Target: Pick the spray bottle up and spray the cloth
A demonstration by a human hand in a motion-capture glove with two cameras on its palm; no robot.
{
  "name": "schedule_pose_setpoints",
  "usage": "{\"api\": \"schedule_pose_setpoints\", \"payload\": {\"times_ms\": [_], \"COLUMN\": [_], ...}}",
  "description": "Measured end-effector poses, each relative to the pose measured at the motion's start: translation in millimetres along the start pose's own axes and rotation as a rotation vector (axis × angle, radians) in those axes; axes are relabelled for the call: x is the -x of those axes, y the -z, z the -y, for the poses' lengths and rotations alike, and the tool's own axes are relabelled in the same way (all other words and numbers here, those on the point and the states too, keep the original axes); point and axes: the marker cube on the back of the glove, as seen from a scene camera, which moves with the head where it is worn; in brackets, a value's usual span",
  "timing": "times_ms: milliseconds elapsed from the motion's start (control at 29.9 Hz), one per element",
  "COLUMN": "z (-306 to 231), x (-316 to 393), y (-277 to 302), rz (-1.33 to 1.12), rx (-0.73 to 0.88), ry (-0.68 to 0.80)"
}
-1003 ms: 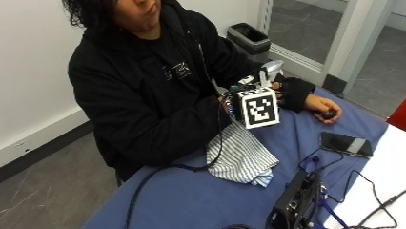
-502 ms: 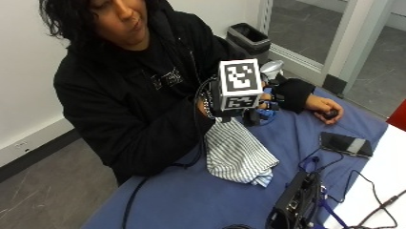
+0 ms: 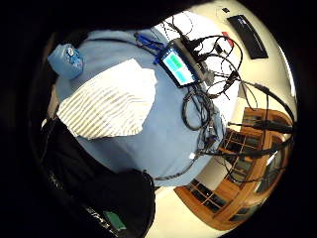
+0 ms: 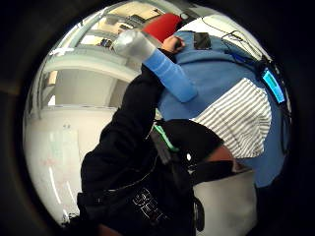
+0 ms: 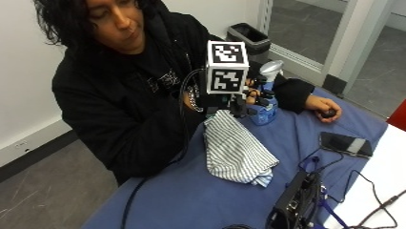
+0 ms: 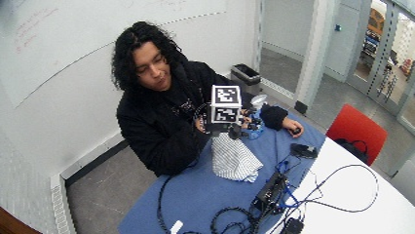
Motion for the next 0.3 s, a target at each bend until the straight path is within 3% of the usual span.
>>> {"api": "schedule_pose_setpoints", "payload": {"times_ms": [301], "z": [-3.9], "x": [6.2], "y": [-4.5], "rz": [-0.017], "rx": [0.068], "ry": [0.023]}}
